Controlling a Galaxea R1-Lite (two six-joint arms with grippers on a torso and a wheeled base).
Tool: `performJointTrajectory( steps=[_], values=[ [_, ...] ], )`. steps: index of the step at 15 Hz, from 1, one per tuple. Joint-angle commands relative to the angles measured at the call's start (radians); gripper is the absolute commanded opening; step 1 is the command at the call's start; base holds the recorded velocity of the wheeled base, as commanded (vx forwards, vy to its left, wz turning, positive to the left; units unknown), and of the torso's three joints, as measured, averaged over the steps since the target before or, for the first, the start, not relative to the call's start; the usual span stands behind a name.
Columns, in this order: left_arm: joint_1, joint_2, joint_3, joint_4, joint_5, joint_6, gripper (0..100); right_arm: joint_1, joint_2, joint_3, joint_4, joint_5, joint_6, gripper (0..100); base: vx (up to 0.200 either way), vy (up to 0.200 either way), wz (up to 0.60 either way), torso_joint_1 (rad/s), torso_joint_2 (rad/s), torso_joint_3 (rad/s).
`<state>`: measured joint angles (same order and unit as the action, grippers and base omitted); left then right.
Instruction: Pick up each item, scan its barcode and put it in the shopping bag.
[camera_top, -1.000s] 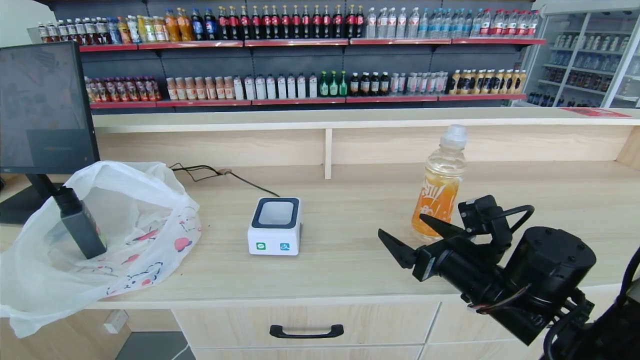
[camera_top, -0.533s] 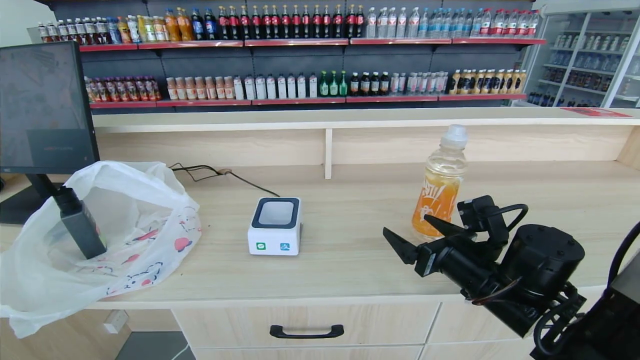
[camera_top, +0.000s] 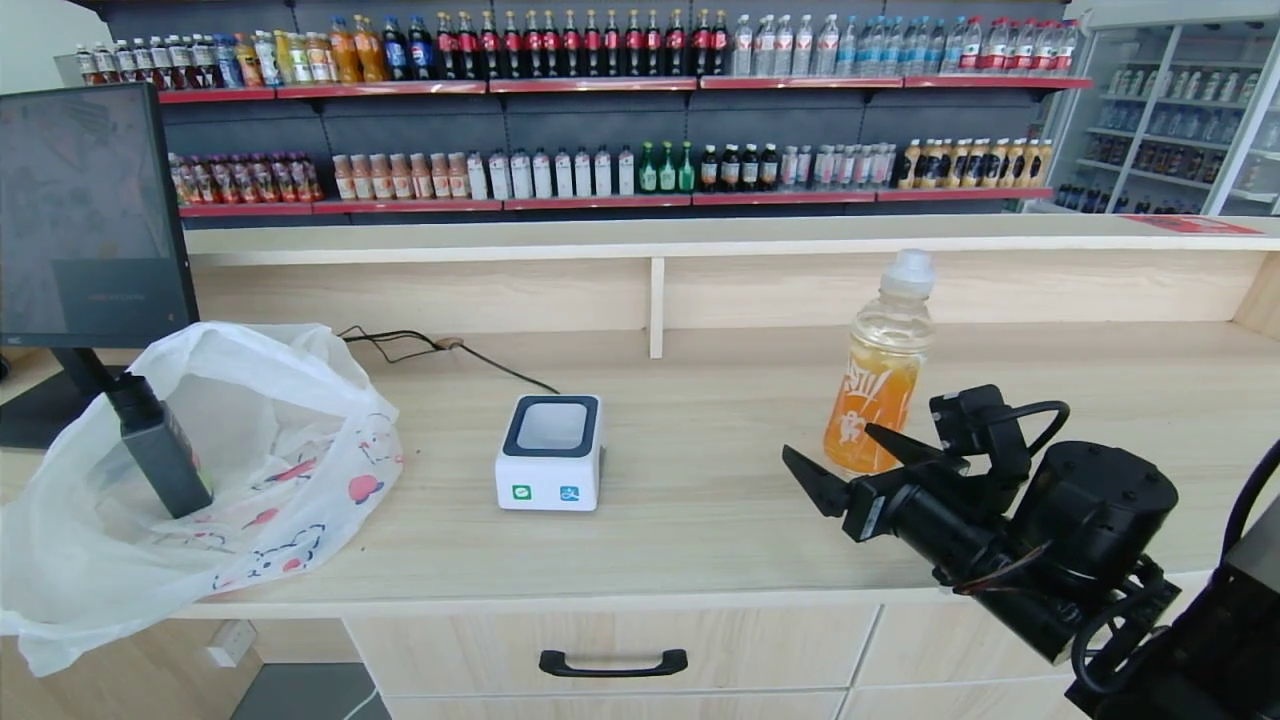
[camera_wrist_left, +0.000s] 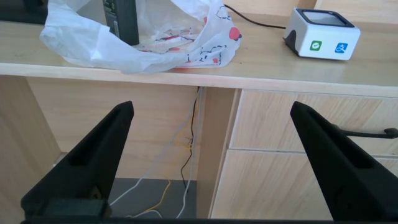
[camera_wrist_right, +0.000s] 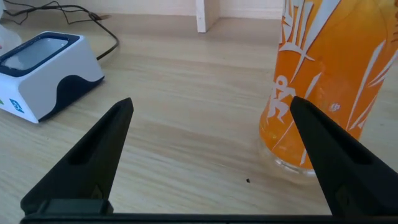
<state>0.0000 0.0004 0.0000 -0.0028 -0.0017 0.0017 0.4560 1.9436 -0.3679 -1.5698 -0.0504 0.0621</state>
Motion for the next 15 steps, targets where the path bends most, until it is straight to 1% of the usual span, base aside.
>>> performJointTrajectory(
  steps=[1,3,13,15],
  values=[
    [0.000,0.000,0.000,0.000,0.000,-0.002,100,-0.019,0.000,0.003,-0.001,0.000,-0.001,100,0.000,0.000,0.00,0.000,0.00,0.000],
    [0.000,0.000,0.000,0.000,0.000,-0.002,100,-0.039,-0.002,0.004,-0.001,0.000,-0.001,100,0.000,0.000,0.00,0.000,0.00,0.000],
    [0.000,0.000,0.000,0.000,0.000,-0.002,100,-0.059,-0.006,0.010,-0.001,0.000,-0.004,100,0.000,0.000,0.00,0.000,0.00,0.000],
    [0.000,0.000,0.000,0.000,0.002,-0.002,100,-0.080,-0.005,0.000,-0.001,0.000,-0.004,100,0.000,0.000,0.00,0.000,0.00,0.000]
  ],
)
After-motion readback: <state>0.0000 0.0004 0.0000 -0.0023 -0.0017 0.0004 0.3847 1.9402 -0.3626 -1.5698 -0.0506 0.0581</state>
